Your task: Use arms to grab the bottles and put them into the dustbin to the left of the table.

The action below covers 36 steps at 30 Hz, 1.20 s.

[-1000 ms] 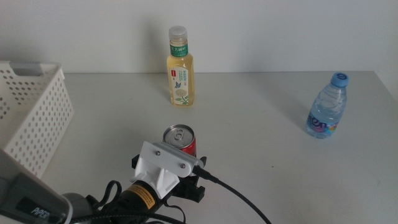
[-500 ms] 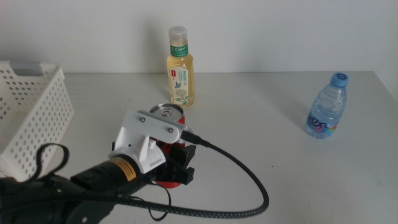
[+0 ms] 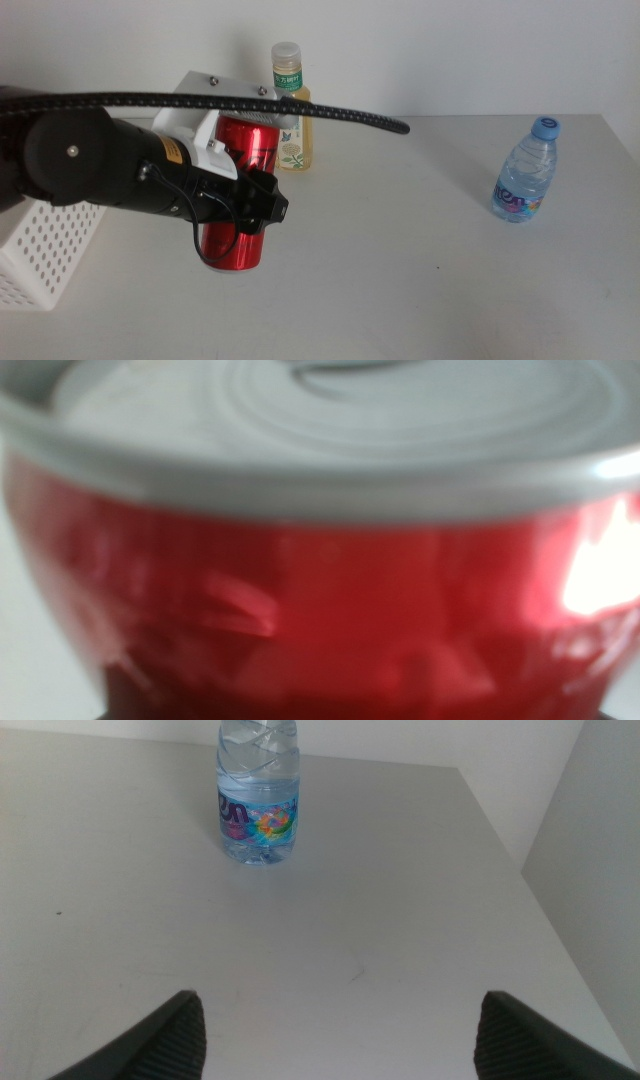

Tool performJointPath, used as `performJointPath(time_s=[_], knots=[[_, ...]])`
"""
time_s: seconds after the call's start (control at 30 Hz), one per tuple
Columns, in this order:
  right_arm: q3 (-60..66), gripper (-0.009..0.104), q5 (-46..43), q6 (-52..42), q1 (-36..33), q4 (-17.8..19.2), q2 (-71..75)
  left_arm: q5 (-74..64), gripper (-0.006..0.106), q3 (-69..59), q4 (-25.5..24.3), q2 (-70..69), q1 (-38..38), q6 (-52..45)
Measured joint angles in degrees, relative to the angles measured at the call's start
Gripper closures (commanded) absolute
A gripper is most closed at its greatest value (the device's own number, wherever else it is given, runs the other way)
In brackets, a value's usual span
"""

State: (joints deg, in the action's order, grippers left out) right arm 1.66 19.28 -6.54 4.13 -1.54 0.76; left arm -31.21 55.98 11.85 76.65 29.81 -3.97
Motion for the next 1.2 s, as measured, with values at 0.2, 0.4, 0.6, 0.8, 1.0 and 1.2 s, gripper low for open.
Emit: performJointPath(time_s=[0.2,0.4,0.6,0.8,1.0,1.2], knots=[[0.0,0.020,0.0,0.0,0.0,-0.1,0.0,-3.4,0.102,2.2,1.7,0.0,-1.2,0.0],[0.0,0.020,0.0,0.0,0.0,-0.1,0.0,-15.3,0.102,7.2,3.0,0.9,-9.2,-0.1],[0.0,0.020,0.0,0.0,0.0,-0.1,0.0,-28.3,0.102,15.9,1.1,4.2,-19.6,-3.0],[0.0,0.020,0.0,0.0,0.0,-0.1,0.0,-37.5,0.102,24.2,-0.1,8.4,-28.3,-7.5],[0.0,0.020,0.0,0.0,0.0,-0.1,0.0,-40.5,0.102,32.2,-2.7,13.9,-36.1,-7.9],[0.0,0.020,0.0,0.0,0.0,-0.1,0.0,-40.5,0.102,38.9,-5.2,19.8,-41.5,-11.9]])
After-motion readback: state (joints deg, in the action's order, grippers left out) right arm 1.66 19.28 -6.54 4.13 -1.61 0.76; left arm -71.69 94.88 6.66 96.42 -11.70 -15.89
